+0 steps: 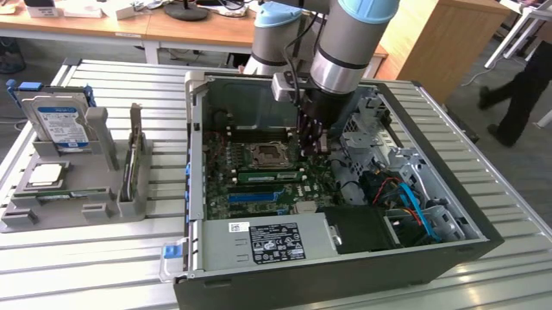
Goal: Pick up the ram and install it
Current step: 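Press down the ram until it locks into place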
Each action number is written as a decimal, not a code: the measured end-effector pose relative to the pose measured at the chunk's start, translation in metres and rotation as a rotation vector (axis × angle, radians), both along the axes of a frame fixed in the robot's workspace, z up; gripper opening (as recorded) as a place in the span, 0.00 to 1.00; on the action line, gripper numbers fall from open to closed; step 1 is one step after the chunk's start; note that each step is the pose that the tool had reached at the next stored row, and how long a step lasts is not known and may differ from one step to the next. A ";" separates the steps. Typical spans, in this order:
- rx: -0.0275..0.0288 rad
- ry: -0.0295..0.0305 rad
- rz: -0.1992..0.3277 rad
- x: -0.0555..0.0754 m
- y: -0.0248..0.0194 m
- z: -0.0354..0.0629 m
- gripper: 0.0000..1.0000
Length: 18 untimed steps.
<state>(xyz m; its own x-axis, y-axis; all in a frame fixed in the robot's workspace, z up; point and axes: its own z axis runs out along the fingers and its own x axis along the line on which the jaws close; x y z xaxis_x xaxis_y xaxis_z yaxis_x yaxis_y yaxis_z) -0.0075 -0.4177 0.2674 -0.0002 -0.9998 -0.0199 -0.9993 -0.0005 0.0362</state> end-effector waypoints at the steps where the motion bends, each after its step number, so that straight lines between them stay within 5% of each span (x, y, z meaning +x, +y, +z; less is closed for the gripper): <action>1: 0.0000 0.0000 0.000 0.001 0.0000 0.0000 0.11; 18: 0.0000 0.0000 0.000 0.006 0.0000 -0.0037 0.11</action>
